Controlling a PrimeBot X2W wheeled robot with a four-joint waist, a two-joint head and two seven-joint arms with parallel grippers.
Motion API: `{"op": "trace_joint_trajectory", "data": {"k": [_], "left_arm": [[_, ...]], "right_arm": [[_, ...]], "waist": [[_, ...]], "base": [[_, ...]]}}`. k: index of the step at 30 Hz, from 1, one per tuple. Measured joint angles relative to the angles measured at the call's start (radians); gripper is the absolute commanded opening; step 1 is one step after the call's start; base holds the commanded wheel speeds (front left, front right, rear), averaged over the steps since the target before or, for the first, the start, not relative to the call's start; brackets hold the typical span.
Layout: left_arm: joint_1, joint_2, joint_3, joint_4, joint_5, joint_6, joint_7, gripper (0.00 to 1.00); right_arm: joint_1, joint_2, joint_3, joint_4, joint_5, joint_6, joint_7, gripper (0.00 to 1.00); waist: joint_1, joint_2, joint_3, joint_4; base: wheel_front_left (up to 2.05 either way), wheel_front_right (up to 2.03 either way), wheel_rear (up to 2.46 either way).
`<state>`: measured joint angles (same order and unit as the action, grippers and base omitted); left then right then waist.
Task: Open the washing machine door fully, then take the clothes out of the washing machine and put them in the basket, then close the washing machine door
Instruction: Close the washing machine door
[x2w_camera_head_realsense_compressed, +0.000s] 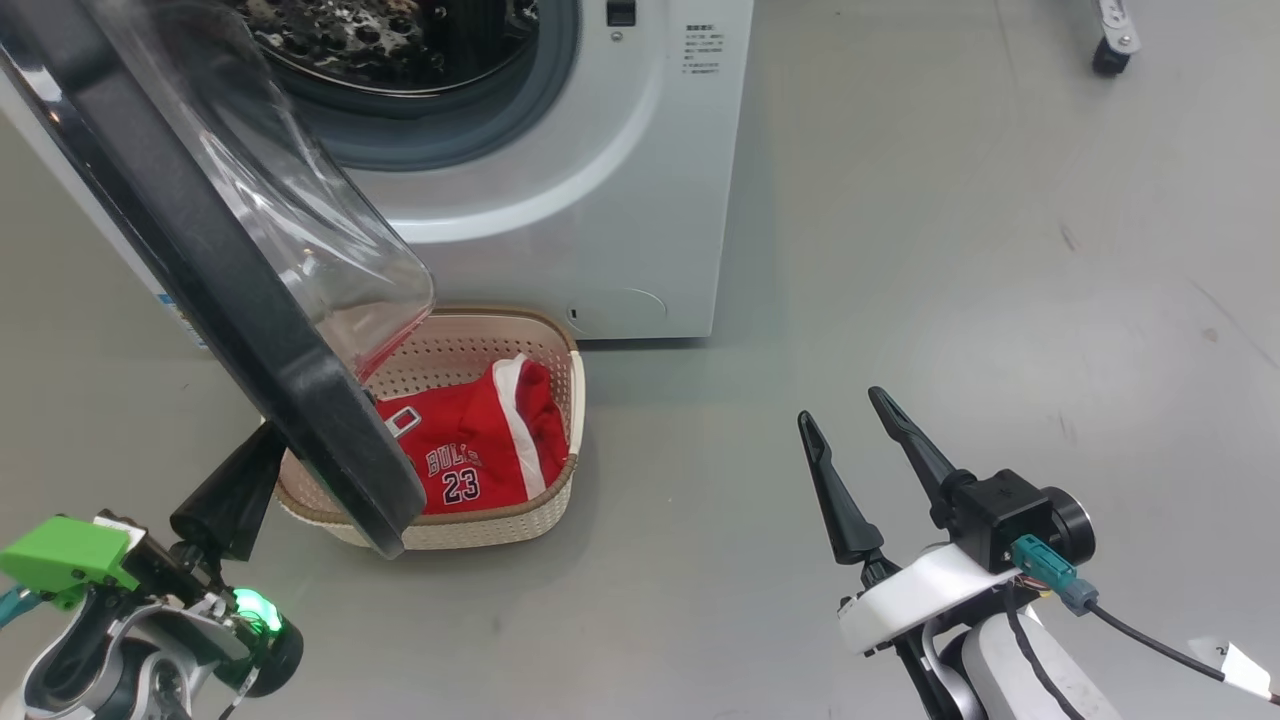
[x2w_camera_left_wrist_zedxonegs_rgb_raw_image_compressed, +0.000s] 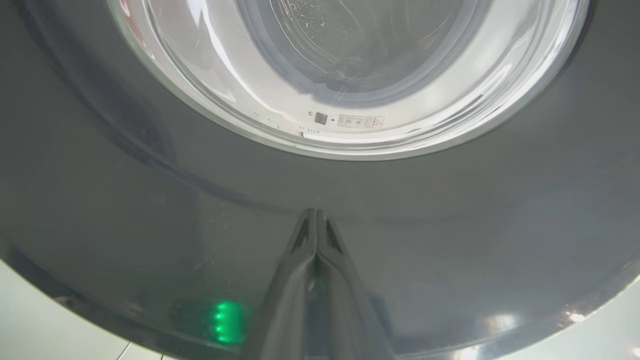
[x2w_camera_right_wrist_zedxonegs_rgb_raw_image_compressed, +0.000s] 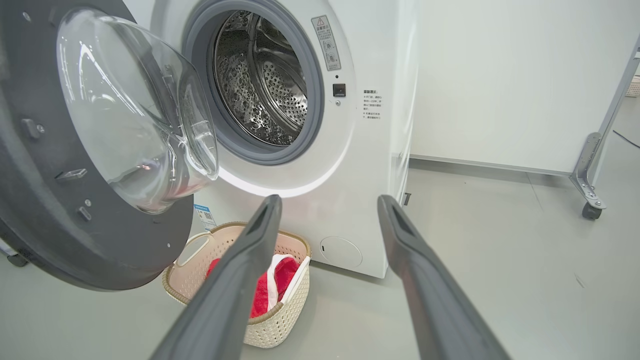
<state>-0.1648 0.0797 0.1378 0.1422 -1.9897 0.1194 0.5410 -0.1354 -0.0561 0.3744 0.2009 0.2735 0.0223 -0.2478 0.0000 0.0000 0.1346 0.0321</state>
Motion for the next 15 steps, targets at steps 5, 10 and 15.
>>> {"op": "trace_joint_trajectory", "data": {"k": [5, 10, 15], "left_arm": [[-0.002, -0.001, 0.001, 0.008, 0.000, 0.000, -0.023, 0.00], [-0.008, -0.007, 0.002, 0.016, 0.000, 0.000, -0.045, 0.00], [-0.034, -0.012, 0.010, 0.025, 0.000, 0.000, -0.078, 0.00]], "right_arm": [[0.000, 0.000, 0.006, -0.008, 0.014, -0.007, 0.000, 1.00], [0.000, 0.000, 0.013, -0.013, 0.015, -0.009, 0.000, 1.00], [-0.006, 0.000, 0.019, -0.025, 0.016, -0.015, 0.000, 1.00]], "waist": [[0.0000, 0.0000, 0.008, -0.055], [0.0000, 0.0000, 0.018, -0.109], [0.0000, 0.0000, 0.034, -0.159]], "base": [[0.00, 0.00, 0.00], [0.00, 0.00, 0.00], [0.00, 0.00, 0.00]]}}
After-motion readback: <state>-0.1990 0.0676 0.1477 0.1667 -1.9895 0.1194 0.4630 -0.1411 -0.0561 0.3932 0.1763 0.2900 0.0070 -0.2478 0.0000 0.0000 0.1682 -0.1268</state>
